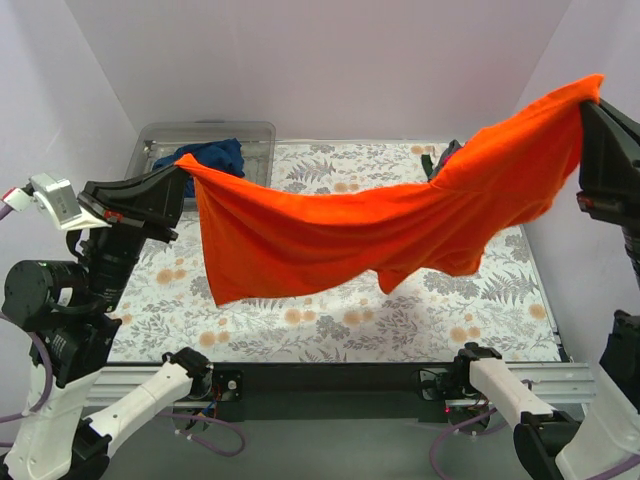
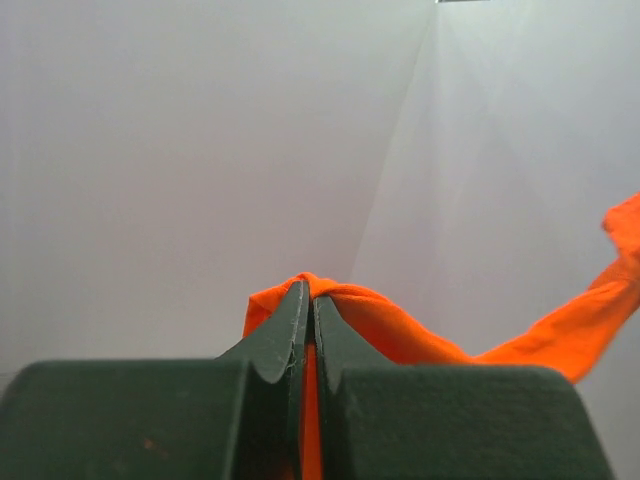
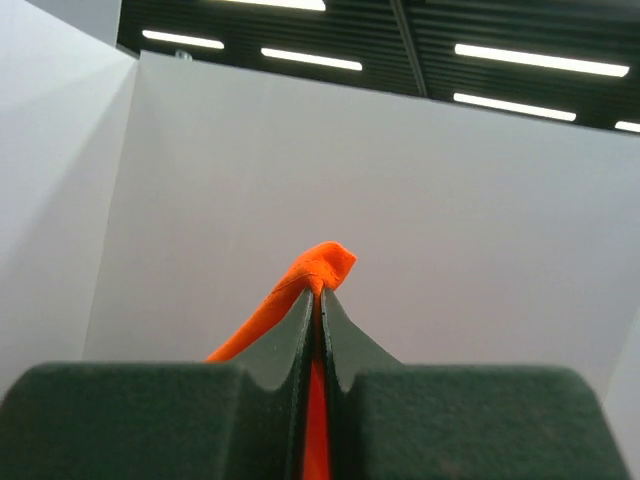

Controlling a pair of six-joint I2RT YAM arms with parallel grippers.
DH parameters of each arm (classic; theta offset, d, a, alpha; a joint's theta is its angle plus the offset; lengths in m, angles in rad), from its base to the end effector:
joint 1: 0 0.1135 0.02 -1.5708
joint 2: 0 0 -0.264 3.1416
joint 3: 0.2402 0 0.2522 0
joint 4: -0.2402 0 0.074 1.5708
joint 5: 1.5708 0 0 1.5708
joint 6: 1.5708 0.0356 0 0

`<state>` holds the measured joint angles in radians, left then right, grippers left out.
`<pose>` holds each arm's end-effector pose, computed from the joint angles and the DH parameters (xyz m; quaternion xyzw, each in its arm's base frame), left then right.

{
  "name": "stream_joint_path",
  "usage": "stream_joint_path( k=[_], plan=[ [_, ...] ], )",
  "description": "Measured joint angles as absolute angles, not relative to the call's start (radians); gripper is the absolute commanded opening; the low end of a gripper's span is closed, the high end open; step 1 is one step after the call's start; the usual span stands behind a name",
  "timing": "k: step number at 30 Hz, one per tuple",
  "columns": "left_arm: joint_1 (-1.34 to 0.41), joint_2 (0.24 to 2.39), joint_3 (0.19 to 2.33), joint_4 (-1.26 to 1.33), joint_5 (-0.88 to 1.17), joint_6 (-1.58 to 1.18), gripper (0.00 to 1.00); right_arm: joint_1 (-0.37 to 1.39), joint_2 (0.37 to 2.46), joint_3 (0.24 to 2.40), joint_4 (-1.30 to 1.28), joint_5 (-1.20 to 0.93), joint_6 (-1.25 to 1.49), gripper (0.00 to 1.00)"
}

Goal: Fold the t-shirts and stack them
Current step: Flatten the tshirt out

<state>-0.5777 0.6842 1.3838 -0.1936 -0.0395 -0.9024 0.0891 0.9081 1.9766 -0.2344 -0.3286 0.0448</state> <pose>0.0511 -0.0316 0.5371 -0.0988 0.4981 -0.5735 0.6429 -0.0057 0.0110 0.6450 -0.1604 0.3518 0.1203 0.9144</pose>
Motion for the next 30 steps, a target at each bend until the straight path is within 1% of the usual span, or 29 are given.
stream_joint_path(
  k=[4,7,10,14,17,20,22,24,27,30],
  plan=[
    [-0.578,0.681,1.370,-0.227,-0.046,-0.923,0.00,0.089,0.901,2.014,-0.222,-0.331,0.049,0.01],
    [-0.578,0.663,1.327,-0.233,-0.073,-0.931,0.00,0.089,0.901,1.963,-0.203,-0.333,0.053,0.01],
    [-0.578,0.641,1.251,-0.226,-0.133,-0.937,0.00,0.089,0.882,1.779,-0.135,-0.331,0.064,0.01],
    [-0.578,0.663,1.096,-0.186,-0.218,-0.955,0.00,0.089,0.896,1.417,-0.023,-0.318,0.095,0.01],
    [-0.575,0.780,0.981,-0.148,-0.284,-0.967,0.00,0.089,0.997,1.214,0.017,-0.309,0.120,0.01],
    [-0.523,1.008,0.874,-0.091,-0.306,-0.986,0.00,0.088,1.177,1.114,0.057,-0.297,0.136,0.01],
    [-0.455,1.161,0.805,-0.070,-0.298,-1.003,0.00,0.087,1.299,1.097,0.066,-0.291,0.141,0.01],
    [-0.398,1.269,0.747,-0.064,-0.295,-1.018,0.00,0.086,1.394,1.097,0.081,-0.286,0.144,0.01],
    [-0.363,1.355,0.713,-0.060,-0.294,-1.034,0.00,0.087,1.498,1.097,0.096,-0.256,0.146,0.01],
    [-0.363,1.386,0.716,-0.019,-0.290,-1.038,0.00,0.086,1.567,1.105,0.104,-0.211,0.139,0.01]
  ],
)
